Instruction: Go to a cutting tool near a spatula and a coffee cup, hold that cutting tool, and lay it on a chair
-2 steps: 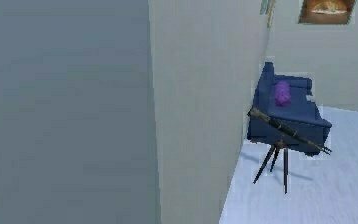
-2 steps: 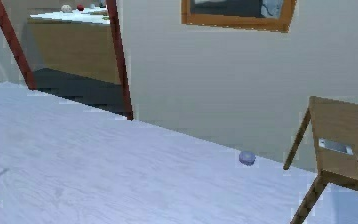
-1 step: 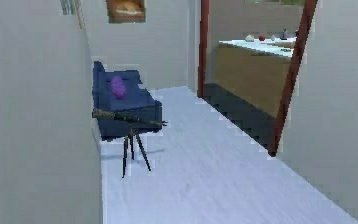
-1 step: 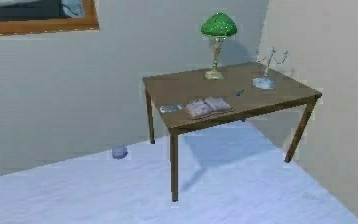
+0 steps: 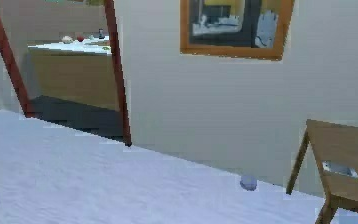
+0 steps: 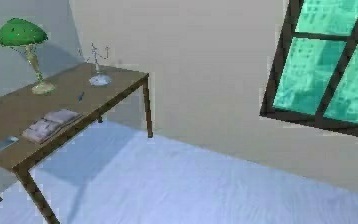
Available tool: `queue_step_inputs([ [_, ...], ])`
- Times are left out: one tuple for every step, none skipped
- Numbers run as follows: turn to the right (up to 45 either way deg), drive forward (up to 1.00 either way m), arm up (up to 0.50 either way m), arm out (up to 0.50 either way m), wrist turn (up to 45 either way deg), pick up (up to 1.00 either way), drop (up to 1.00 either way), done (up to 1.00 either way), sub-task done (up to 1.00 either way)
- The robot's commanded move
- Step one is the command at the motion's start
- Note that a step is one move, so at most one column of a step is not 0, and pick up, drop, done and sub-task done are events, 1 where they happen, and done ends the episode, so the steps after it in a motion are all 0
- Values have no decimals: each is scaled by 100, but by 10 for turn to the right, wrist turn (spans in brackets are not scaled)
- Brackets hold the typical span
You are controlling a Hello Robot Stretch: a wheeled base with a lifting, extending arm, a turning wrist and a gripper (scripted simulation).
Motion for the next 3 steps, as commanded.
queue_step_inputs([
  [450,0,0,0,0,0,0,0,0],
  [210,0,0,0,0,0,0,0,0],
  [30,0,0,0,0,0,0,0,0],
])
